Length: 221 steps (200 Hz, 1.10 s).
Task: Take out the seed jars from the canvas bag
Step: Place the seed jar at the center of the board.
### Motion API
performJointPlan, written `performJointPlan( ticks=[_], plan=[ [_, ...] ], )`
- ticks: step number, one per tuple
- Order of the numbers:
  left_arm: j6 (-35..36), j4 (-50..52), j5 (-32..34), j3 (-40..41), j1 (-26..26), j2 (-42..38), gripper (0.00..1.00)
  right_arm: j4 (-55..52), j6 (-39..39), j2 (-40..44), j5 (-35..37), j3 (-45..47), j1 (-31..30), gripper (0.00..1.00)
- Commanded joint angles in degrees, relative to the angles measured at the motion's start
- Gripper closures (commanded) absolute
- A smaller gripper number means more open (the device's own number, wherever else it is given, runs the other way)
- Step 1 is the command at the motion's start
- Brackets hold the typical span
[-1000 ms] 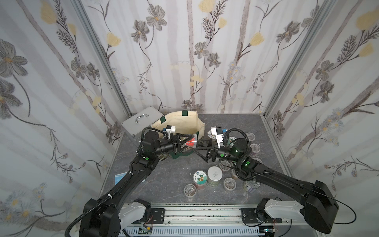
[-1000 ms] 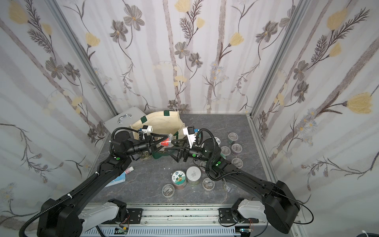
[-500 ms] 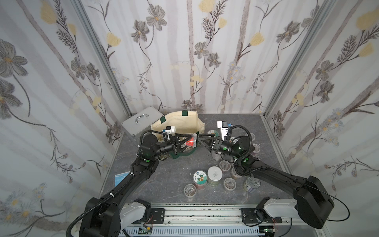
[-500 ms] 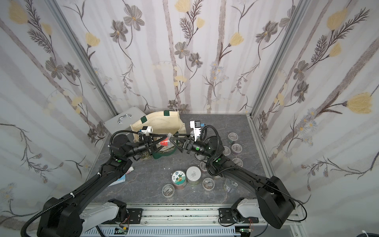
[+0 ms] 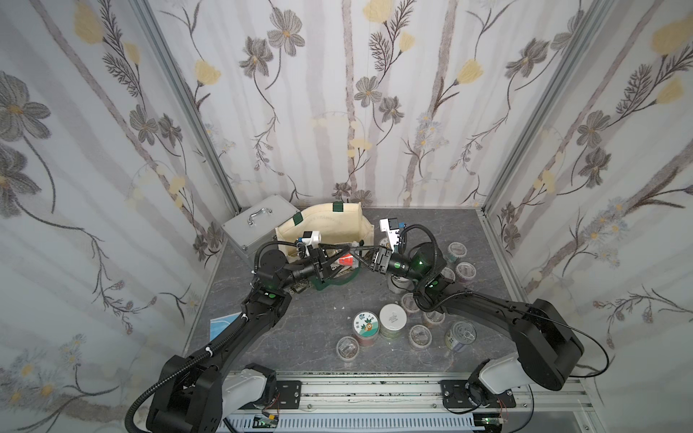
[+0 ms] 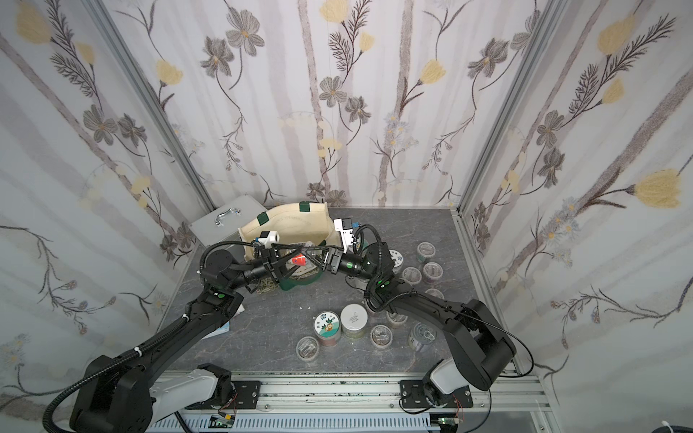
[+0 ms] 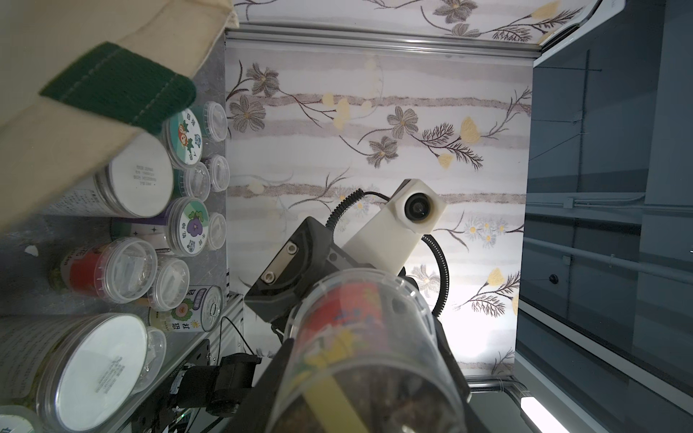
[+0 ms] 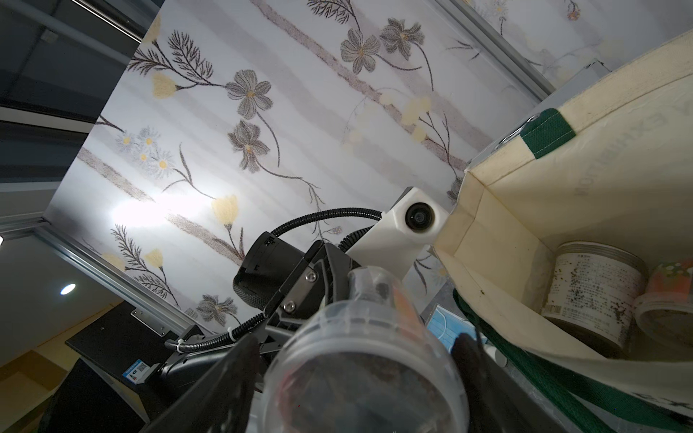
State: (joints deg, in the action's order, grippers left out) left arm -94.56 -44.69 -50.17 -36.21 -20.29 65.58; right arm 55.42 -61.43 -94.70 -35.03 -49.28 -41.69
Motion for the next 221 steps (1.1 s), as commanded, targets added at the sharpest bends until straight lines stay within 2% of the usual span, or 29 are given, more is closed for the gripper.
performJointPlan(
  ticks=[1,15,39,58,79,110,134,181,221],
  plan=[
    [-1.0,-3.1,-0.7,0.3,0.2,-0.1,0.64,5.0,-1.6,-0.4,-2.0,-0.7,-0.2,0.25],
    [-0.8,-3.0,-0.7,0.4,0.2,-0.1,0.63,5.1,-1.7,-0.3,-2.1,-0.6,-0.2,0.29],
    [0.6,-0.7,-0.6,0.3,0.4,-0.3,0.5,4.9,-1.7,-0.2,-2.0,-0.4,-0.1,0.35],
    [3.4,4.2,-0.5,-0.2,0.8,-1.7,0.23,4.5,-1.4,-0.1,-1.7,-0.1,-0.1,0.35],
    [10.6,16.7,-0.3,-2.0,2.5,-5.2,0.0,2.0,-0.1,0.6,-0.9,0.4,0.1,0.35],
    [30.5,50.8,3.7,-10.4,8.6,-10.9,0.0,-5.5,3.8,1.5,0.7,0.0,-0.1,0.35],
    [40.8,66.9,7.0,-16.0,15.3,-11.4,0.0,-18.3,10.8,1.5,4.1,-3.3,-2.1,0.35],
    [56.4,82.3,16.9,-29.0,21.0,-6.7,0.0,-46.8,26.2,-4.3,15.4,-17.5,-11.9,0.35],
    [67.4,89.0,27.4,-44.2,23.4,4.7,0.0,-62.7,33.4,-11.6,24.8,-28.8,-19.2,0.35]
  ],
)
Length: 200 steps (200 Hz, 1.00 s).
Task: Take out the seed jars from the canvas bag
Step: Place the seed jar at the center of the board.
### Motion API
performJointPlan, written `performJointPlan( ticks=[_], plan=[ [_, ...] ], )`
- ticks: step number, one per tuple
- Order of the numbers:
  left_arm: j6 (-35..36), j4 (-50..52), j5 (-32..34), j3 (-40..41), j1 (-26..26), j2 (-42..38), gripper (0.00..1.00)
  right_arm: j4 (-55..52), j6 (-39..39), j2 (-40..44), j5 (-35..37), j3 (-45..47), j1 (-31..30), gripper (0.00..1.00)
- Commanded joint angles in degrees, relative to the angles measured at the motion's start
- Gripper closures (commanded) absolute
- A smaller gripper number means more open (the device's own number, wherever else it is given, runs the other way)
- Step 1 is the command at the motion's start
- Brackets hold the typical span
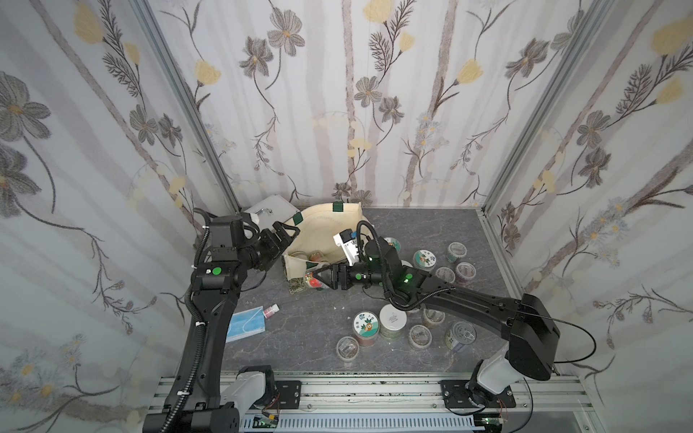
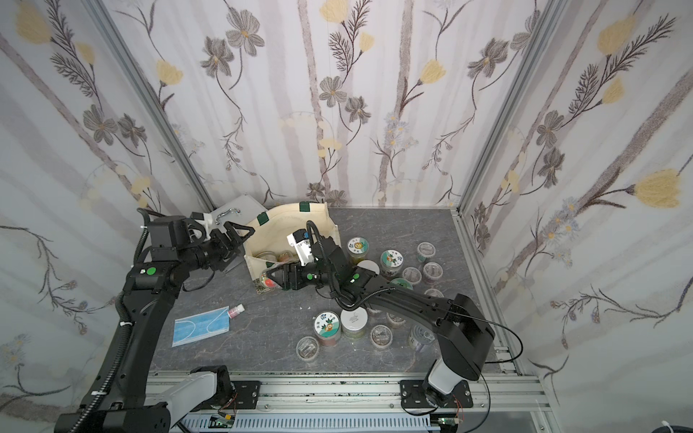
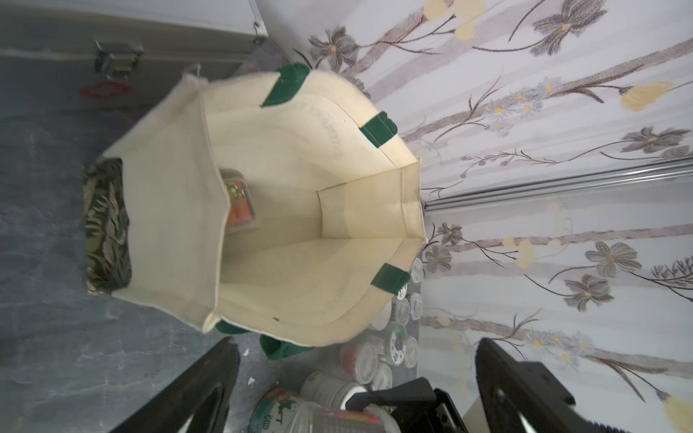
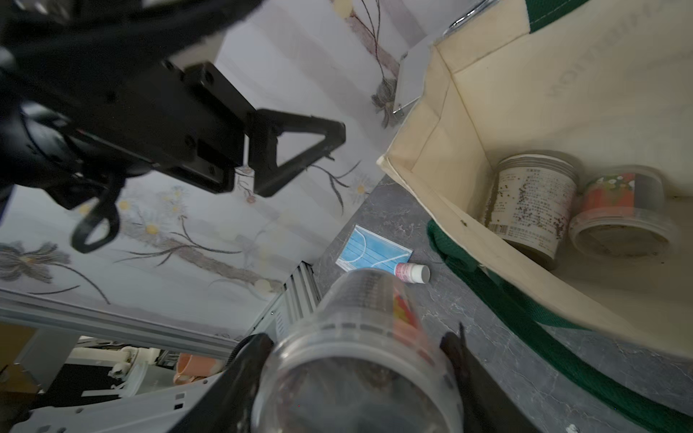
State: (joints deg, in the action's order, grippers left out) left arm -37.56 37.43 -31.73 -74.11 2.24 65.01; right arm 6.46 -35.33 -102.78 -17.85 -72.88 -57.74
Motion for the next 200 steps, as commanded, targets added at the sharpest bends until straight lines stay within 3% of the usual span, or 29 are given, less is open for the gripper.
performJointPlan(
  ticks=[1,21,51,115,152,200],
  plan=[
    [10.6,7.1,9.3,-6.7,0.9,5.5,0.0,-14.1,7.5,-3.8,7.8,-5.5,-3.3,0.35],
    [14.6,9.5,15.3,-14.4,0.9,13.4,0.0,-24.0,10.6,-9.2,12.4,-12.6,-6.4,0.35],
    [18.2,11.8,19.1,-22.3,0.5,24.3,0.0,-32.5,13.2,-15.1,16.0,-18.9,-10.2,0.35],
    [27.5,24.8,26.8,-42.6,-6.1,43.4,0.0,-39.5,15.0,-20.7,15.6,-21.0,-14.7,0.33],
    [30.9,29.6,29.4,-51.4,-8.5,50.5,0.0,-41.0,15.7,-22.8,17.2,-21.2,-15.4,0.3],
    [33.6,29.8,26.9,-53.2,-9.8,54.4,0.04,-41.3,16.5,-23.5,18.2,-21.5,-15.3,0.08]
  ],
)
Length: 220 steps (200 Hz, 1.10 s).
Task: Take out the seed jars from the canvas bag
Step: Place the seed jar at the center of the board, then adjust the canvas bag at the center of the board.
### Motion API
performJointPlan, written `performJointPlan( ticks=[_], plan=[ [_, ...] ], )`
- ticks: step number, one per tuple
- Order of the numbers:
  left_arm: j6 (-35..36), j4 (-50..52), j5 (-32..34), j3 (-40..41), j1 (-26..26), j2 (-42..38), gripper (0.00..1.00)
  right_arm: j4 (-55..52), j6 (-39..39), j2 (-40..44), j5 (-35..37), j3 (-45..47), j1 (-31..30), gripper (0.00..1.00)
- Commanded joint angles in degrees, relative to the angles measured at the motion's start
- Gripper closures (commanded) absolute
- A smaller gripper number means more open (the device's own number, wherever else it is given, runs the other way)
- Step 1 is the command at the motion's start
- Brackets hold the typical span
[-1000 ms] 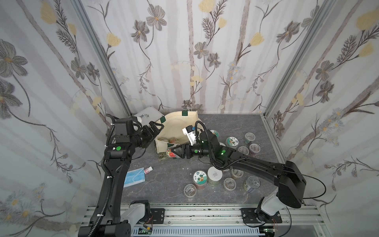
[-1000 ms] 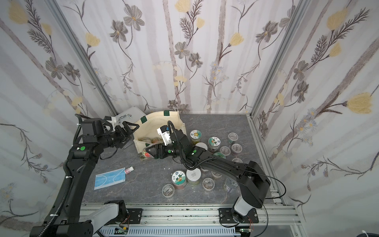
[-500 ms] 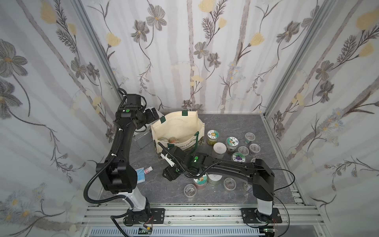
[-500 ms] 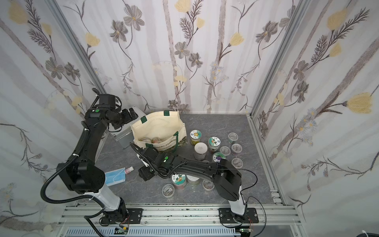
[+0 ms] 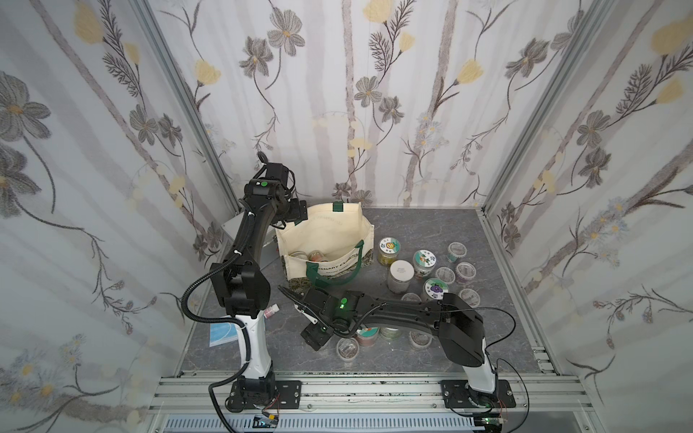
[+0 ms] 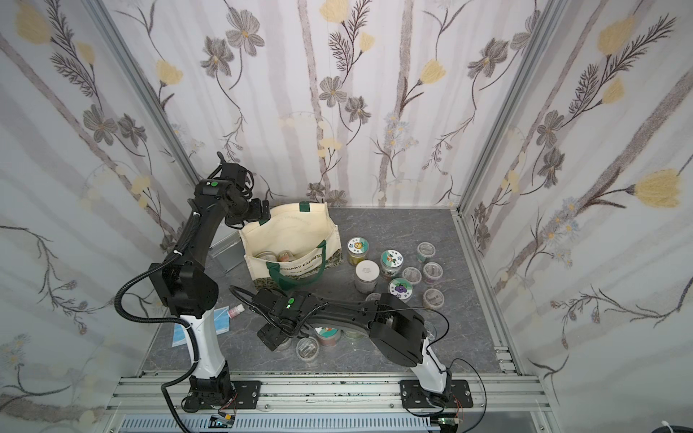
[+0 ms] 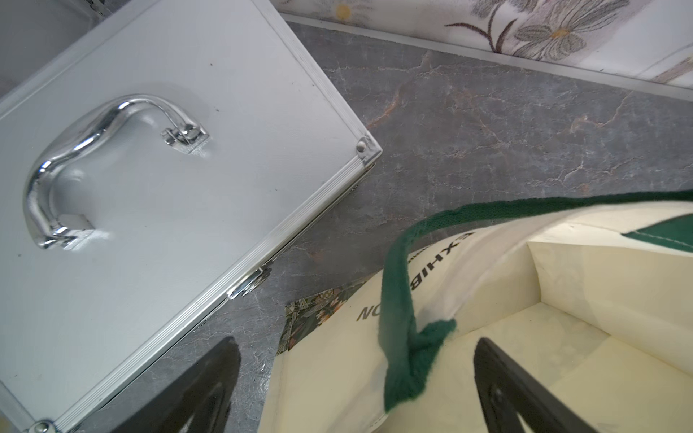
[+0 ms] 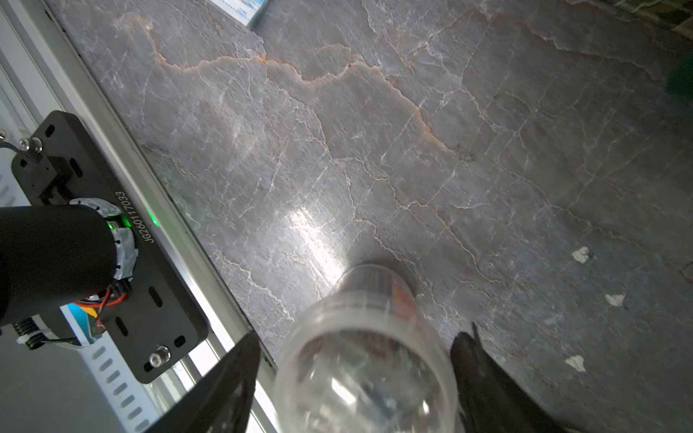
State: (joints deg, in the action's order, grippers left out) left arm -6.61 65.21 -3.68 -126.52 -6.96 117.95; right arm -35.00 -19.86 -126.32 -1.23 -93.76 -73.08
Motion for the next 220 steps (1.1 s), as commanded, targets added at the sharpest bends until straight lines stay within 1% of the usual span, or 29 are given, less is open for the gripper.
performJointPlan(
  ticks=[1,17,30,50,53,65,81,96,110,121,136,151,173,201,220],
  plan=[
    [2.7,2.0,-1.2,-0.8,-0.6,1.5,0.04,0.2,1.0,0.2,1.6,-0.6,0.0,0.07],
    [3.2,1.9,-2.6,-0.9,-0.9,2.3,0.08,0.1,1.1,1.5,1.8,-0.6,0.2,0.0],
    [3.6,1.8,-3.7,-1.2,-1.3,2.8,0.12,0.1,1.0,3.5,1.8,-0.5,0.4,0.0],
    [4.4,2.0,-3.7,-2.0,-2.1,3.4,0.24,0.6,0.3,8.0,2.4,-0.4,1.4,0.0],
    [4.4,1.9,-3.6,-2.2,-2.1,3.4,0.26,0.7,0.3,8.8,2.5,-0.3,1.6,0.0],
    [4.6,2.0,-2.7,-2.7,-2.6,3.3,0.43,2.0,-0.5,12.3,2.6,0.2,2.8,0.0],
    [5.1,0.9,-1.0,-2.7,-3.5,2.3,0.63,4.6,-1.7,17.4,2.2,1.8,5.1,0.0],
    [6.1,-0.4,0.6,-2.7,-4.4,1.3,0.75,8.0,-3.1,21.9,0.7,3.5,7.7,0.0],
    [6.6,-1.5,1.6,-2.6,-5.1,0.1,0.91,11.5,-4.7,25.5,0.2,5.3,10.2,0.0],
    [6.9,-2.6,2.2,-2.2,-5.5,-1.1,1.0,14.9,-5.9,27.6,-0.3,7.0,12.0,0.0],
    [7.6,-4.9,2.6,-0.7,-6.1,-3.4,1.0,18.8,-7.3,28.6,-1.6,8.1,14.6,0.0],
    [8.6,-8.9,3.5,3.0,-7.1,-6.5,1.0,20.8,-8.5,27.7,-1.2,7.3,16.8,0.0],
    [9.9,-17.1,3.5,11.2,-8.3,-12.1,1.0,22.0,-9.4,24.1,-0.5,4.4,19.4,0.0],
    [12.4,-28.4,5.4,24.8,-10.2,-20.4,1.0,23.7,-9.7,17.7,-0.7,1.7,20.7,0.01],
    [13.1,-34.0,6.1,31.7,-10.9,-25.0,1.0,23.7,-11.3,14.0,2.3,2.1,20.9,0.04]
  ],
)
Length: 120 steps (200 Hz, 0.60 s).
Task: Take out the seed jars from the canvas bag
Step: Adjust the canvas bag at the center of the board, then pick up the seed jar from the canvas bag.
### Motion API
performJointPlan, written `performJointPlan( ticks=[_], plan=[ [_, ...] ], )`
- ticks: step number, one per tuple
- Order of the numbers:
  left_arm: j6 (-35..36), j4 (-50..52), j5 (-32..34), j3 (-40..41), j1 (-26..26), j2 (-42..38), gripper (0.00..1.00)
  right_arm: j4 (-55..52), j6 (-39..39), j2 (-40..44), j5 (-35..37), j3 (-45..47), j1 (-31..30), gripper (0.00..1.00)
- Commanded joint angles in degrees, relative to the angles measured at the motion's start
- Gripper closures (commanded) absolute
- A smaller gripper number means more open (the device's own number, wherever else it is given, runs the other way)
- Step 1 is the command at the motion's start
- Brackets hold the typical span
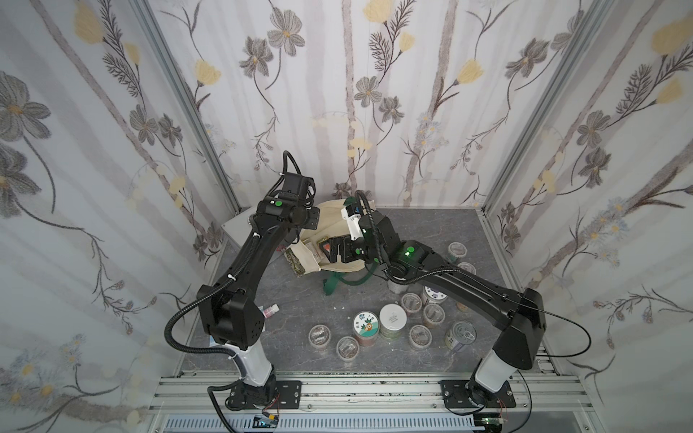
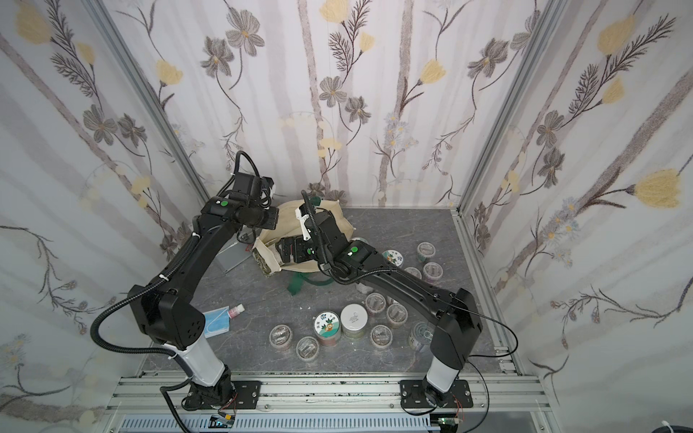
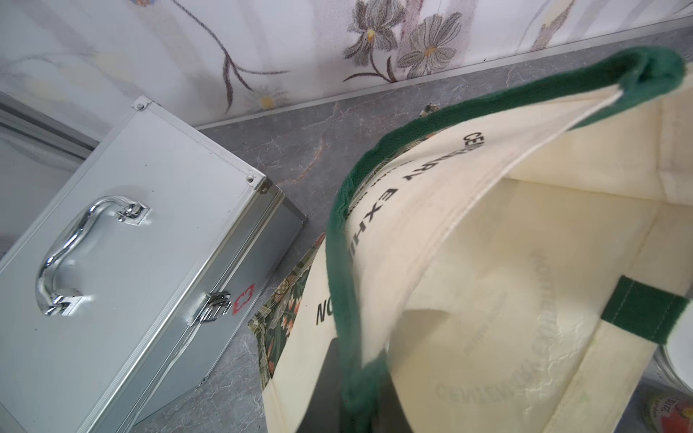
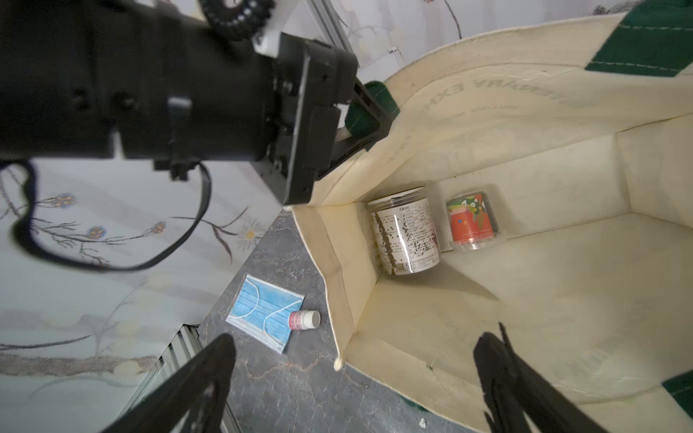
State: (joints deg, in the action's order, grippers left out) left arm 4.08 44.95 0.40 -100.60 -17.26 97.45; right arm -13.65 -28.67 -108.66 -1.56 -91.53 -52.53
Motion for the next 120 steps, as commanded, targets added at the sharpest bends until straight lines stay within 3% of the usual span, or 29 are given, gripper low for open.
performJointPlan(
  ticks=[1,27,51,77,96,120],
  plan=[
    [2.4,-14.0,2.1,6.2,-0.6,-4.8,1.0,2.4,-2.5,-3.8,2.7,0.0,0.4,0.04],
    [3.8,-18.6,2.0,12.9,-0.9,-9.8,1.0,5.0,-5.4,-9.3,1.6,1.1,0.9,0.12],
    [4.6,-20.4,2.4,15.3,-1.2,-11.8,1.0,8.2,-7.6,-15.1,-6.4,-1.1,0.3,0.25],
    [4.7,-20.8,3.2,16.4,-1.4,-12.6,1.0,11.4,-8.2,-18.7,-11.7,-2.4,-3.3,0.3],
    [4.2,-21.5,3.3,18.7,-2.0,-13.7,1.0,9.6,-8.8,-20.1,-9.8,-2.4,-4.4,0.33],
    [3.7,-20.8,4.0,20.5,-3.5,-14.8,1.0,14.4,-11.3,-15.1,-4.9,5.4,-3.0,0.32]
  ],
)
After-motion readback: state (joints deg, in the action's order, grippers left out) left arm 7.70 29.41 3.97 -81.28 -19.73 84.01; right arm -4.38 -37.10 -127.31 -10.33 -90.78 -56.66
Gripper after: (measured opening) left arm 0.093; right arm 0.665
